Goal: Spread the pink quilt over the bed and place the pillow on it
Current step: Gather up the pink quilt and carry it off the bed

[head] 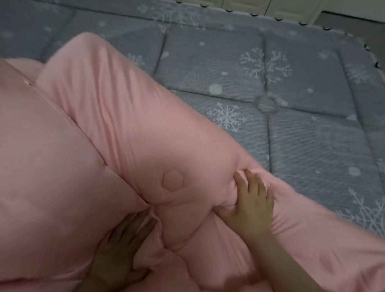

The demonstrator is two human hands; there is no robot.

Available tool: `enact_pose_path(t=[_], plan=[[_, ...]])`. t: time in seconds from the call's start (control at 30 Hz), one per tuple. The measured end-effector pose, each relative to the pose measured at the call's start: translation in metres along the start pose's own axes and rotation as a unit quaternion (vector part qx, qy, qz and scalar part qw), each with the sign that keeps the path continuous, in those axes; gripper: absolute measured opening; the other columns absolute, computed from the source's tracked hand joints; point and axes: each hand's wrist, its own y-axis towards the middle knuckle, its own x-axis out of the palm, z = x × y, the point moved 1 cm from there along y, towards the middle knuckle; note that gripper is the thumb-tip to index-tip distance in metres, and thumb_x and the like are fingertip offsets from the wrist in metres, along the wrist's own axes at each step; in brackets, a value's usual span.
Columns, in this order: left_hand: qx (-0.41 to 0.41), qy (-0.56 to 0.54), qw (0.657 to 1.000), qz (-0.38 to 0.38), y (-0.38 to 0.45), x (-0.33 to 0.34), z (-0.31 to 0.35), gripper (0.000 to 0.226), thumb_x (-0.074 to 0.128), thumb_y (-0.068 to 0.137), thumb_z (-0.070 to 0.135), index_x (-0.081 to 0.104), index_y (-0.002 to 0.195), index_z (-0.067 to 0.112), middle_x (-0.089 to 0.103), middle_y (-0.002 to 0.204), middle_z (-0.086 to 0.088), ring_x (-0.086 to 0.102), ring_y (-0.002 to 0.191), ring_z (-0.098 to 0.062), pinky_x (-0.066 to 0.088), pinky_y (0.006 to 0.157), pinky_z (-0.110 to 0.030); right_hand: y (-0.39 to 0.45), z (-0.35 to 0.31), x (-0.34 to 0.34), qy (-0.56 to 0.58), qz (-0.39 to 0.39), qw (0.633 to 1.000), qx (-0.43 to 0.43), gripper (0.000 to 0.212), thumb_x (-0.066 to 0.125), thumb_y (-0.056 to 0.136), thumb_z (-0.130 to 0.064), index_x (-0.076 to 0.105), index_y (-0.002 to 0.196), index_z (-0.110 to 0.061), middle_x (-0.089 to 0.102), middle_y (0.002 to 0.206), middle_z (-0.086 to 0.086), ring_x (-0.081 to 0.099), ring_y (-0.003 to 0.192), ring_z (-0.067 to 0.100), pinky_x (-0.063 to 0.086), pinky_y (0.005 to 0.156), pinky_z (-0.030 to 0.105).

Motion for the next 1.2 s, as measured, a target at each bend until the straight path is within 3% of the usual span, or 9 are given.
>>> enact_pose_path(t=[0.1,0.23,0.4,0.47,0.57,0.77,0.9,1.07,1.2], plan=[[0.011,0.000,1.000,0.010,0.004,0.002,-0.005,0.111,0.043,0.049,0.074,0.012,0.146,0.031,-0.004,0.157,0.007,-0.005,0.144,-0.009,0.028,0.077,-0.029,-0.004,0.001,-0.005,-0.022,0.032,0.999,0.001,0.088,0.056,0.047,-0.079,0.056,0.117,-0.025,0.060,0.111,0.003,0.059,0.095,0.029,0.047,0.076,0.042],[0.041,-0.015,0.998,0.047,0.004,0.007,-0.010,0.103,0.046,0.049,0.073,0.023,0.140,0.030,-0.001,0.157,0.009,-0.002,0.144,-0.009,0.026,0.094,-0.027,-0.014,-0.006,-0.011,-0.079,0.046,0.996,0.000,0.077,0.064,0.049,-0.073,0.060,0.110,-0.026,0.059,0.087,0.004,0.058,0.074,0.028,0.045,0.056,0.035],[0.048,-0.008,0.995,0.088,0.002,0.003,-0.006,0.090,0.048,0.062,0.065,0.031,0.140,0.025,0.016,0.156,0.004,0.016,0.142,-0.014,0.021,0.104,-0.026,-0.043,-0.033,-0.033,-0.079,0.060,0.995,0.013,0.042,0.082,0.050,-0.028,0.066,0.088,-0.022,0.060,0.065,0.003,0.058,0.053,0.030,0.042,0.039,0.033],[0.039,0.002,0.995,0.094,-0.006,-0.008,-0.001,0.073,0.039,0.079,0.063,0.045,0.135,0.017,0.037,0.147,-0.004,0.033,0.134,-0.023,0.012,0.110,-0.022,-0.068,-0.044,-0.053,-0.026,0.063,0.998,0.017,0.029,0.071,0.065,-0.028,0.065,0.092,-0.022,0.065,0.071,0.005,0.063,0.060,0.032,0.047,0.045,0.038],[0.007,0.009,0.998,0.068,-0.030,-0.024,0.009,0.071,0.026,0.088,0.060,0.052,0.131,0.010,0.046,0.140,-0.009,0.037,0.131,-0.026,0.008,0.114,-0.026,-0.114,-0.058,-0.086,0.056,0.020,0.998,0.032,0.027,0.052,0.084,-0.034,0.058,0.110,-0.030,0.069,0.099,0.003,0.065,0.093,0.031,0.049,0.070,0.039],[-0.054,0.031,0.998,-0.011,-0.104,-0.068,0.044,0.068,0.021,0.093,0.058,0.042,0.134,0.008,0.050,0.138,-0.013,0.039,0.127,-0.026,0.015,0.113,-0.034,-0.198,-0.081,-0.155,0.085,-0.025,0.995,0.055,0.035,0.059,0.078,-0.032,0.058,0.113,-0.034,0.070,0.106,0.001,0.062,0.102,0.028,0.046,0.074,0.036],[0.058,0.080,0.995,-0.007,-0.173,-0.124,0.057,0.067,0.036,0.088,0.042,0.018,0.148,0.019,0.017,0.155,-0.002,0.028,0.137,-0.023,0.014,0.110,-0.034,-0.244,-0.094,-0.205,0.097,-0.060,0.992,0.057,0.027,0.053,0.080,-0.031,0.059,0.106,-0.028,0.069,0.103,0.002,0.062,0.100,0.027,0.045,0.072,0.035],[0.084,0.154,0.984,-0.027,-0.183,-0.244,0.109,0.076,0.043,0.063,0.030,0.038,0.137,0.017,0.041,0.144,-0.004,0.046,0.128,-0.024,0.010,0.111,-0.033,-0.284,-0.112,-0.273,0.119,-0.089,0.989,0.028,0.033,0.048,0.078,-0.021,0.059,0.108,-0.026,0.068,0.108,0.001,0.060,0.105,0.027,0.045,0.076,0.034],[0.168,0.206,0.962,0.057,-0.140,-0.318,0.175,0.057,0.036,0.078,0.025,0.044,0.135,0.019,0.044,0.143,-0.002,0.049,0.126,-0.021,0.026,0.108,-0.037,-0.314,-0.124,-0.323,0.117,-0.128,0.985,-0.017,0.034,0.048,0.078,-0.018,0.059,0.109,-0.025,0.066,0.110,0.006,0.057,0.108,0.030,0.044,0.078,0.036]])
